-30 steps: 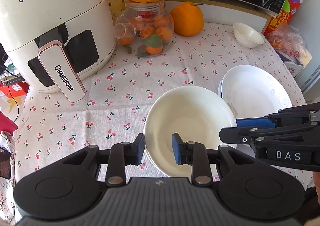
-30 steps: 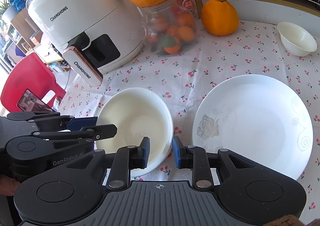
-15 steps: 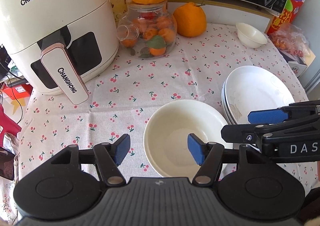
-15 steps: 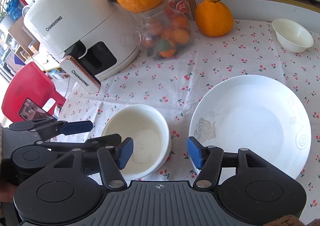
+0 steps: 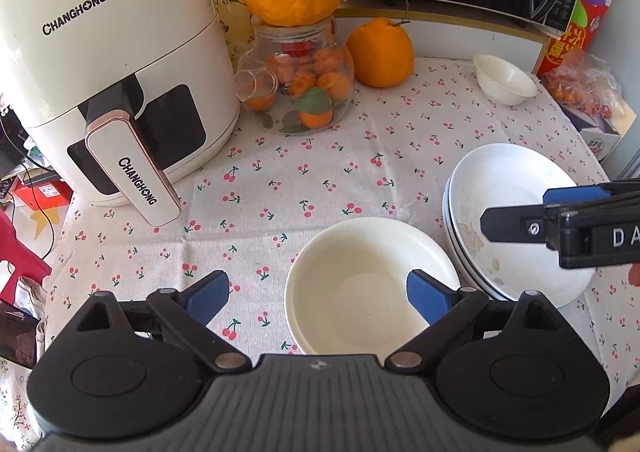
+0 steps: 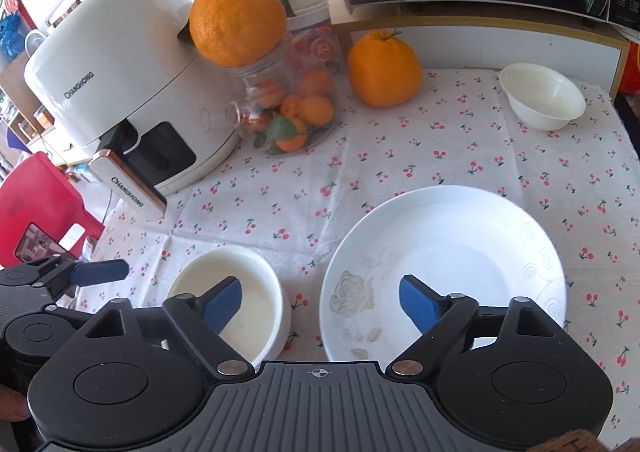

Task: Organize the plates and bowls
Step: 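Withdraw both tools from the stacked bowls, then move both tools toward the remaining small white bowl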

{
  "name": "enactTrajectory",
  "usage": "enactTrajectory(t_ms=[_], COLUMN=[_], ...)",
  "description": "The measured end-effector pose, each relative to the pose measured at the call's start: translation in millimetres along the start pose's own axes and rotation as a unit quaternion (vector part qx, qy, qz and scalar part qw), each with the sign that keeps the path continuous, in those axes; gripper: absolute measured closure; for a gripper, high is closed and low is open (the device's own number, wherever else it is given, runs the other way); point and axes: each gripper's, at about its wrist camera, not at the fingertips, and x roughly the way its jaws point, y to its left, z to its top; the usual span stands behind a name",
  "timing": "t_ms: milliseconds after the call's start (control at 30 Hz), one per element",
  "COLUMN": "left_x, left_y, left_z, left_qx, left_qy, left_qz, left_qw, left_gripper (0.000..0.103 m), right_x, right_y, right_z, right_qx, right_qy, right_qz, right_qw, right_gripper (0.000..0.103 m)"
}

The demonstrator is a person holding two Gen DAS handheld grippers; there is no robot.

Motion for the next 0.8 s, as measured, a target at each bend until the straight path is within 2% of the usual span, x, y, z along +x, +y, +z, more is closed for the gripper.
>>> enactTrajectory(t_ms=[167, 300, 633, 800], left_x=[2, 6, 20, 33], left_y=[-7, -16, -51, -68], left_z=[4, 9, 28, 41], left_qx=[-0.005, 0.000, 0.007, -0.012], left_qy=[-0.001, -0.004, -0.013, -0.024], left_qz=[-0.002, -0.003, -0.007, -0.016], left_qw=[1.0000, 1.0000, 0.9999, 0.9995], left_gripper=[0.004, 0.002, 0.001, 0.001], right_x=[-1, -1, -8, -7], right_y=[-29, -60, -122, -150], right_z=[7, 12, 21, 21], right_qx=[0.014, 0.054, 0.107, 0.131], right_qy=[-0.019, -0.021, -0.040, -0.045], right_qz=[-0.047, -0.060, -0.102, -0.116], right_qw=[0.999, 0.997, 0.988, 0.984], right_gripper=[0.013, 0.013, 0.013, 0.012])
